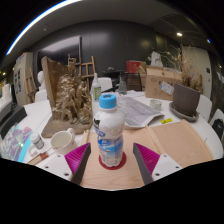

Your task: Pour water

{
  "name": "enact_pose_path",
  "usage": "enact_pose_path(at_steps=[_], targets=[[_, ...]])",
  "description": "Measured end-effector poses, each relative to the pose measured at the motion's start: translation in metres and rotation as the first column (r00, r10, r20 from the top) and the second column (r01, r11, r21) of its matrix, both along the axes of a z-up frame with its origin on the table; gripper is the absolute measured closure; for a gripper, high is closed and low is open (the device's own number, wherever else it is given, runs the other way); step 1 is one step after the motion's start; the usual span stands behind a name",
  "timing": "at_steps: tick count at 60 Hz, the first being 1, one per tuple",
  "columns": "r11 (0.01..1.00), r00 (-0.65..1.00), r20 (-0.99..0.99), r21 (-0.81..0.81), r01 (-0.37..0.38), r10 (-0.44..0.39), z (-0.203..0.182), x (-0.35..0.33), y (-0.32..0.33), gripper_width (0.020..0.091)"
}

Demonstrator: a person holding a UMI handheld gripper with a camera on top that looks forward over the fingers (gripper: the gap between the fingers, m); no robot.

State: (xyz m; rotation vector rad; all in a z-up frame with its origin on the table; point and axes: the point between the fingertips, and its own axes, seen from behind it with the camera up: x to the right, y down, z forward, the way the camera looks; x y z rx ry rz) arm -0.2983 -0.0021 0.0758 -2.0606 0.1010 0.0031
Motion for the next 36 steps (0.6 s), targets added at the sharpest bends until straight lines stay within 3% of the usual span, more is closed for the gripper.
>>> enact_pose_path(at_steps=[25, 36], targets=[[0.999, 0.996, 0.084, -0.027, 0.02, -0.017, 0.117, -0.05, -0.212, 0.0249], [0.999, 0.996, 0.093, -0.039, 0.014, -0.011, 0.145, -0.07, -0.289, 0.0251]])
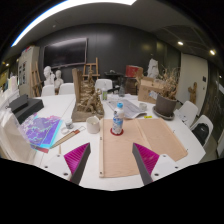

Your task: Pour water

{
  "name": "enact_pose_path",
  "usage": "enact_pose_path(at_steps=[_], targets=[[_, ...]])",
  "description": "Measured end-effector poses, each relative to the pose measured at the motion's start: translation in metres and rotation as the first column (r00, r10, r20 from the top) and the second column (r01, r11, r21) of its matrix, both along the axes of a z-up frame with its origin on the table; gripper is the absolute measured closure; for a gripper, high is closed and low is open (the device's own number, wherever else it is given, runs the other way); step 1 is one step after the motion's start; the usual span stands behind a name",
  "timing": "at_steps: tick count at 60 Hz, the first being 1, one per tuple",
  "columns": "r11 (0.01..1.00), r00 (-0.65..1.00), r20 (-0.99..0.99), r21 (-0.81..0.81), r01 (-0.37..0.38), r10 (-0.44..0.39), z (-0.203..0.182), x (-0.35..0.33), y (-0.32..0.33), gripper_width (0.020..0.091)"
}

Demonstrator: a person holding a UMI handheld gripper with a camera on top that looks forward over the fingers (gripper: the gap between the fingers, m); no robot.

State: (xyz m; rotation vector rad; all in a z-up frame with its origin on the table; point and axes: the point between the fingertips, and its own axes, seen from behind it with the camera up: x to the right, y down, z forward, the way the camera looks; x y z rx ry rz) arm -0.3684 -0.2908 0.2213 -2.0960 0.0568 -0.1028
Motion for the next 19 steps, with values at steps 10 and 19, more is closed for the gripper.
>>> enact_pose_path(at_steps=[10, 19], targets=[[1.0, 1.0, 0.013, -0.005, -0.018, 0.018, 0.009, 0.0, -0.035, 0.0249], [1.0, 0.999, 0.03, -0.003, -0.013, 0.013, 0.012, 0.018, -0.048, 0.0252]])
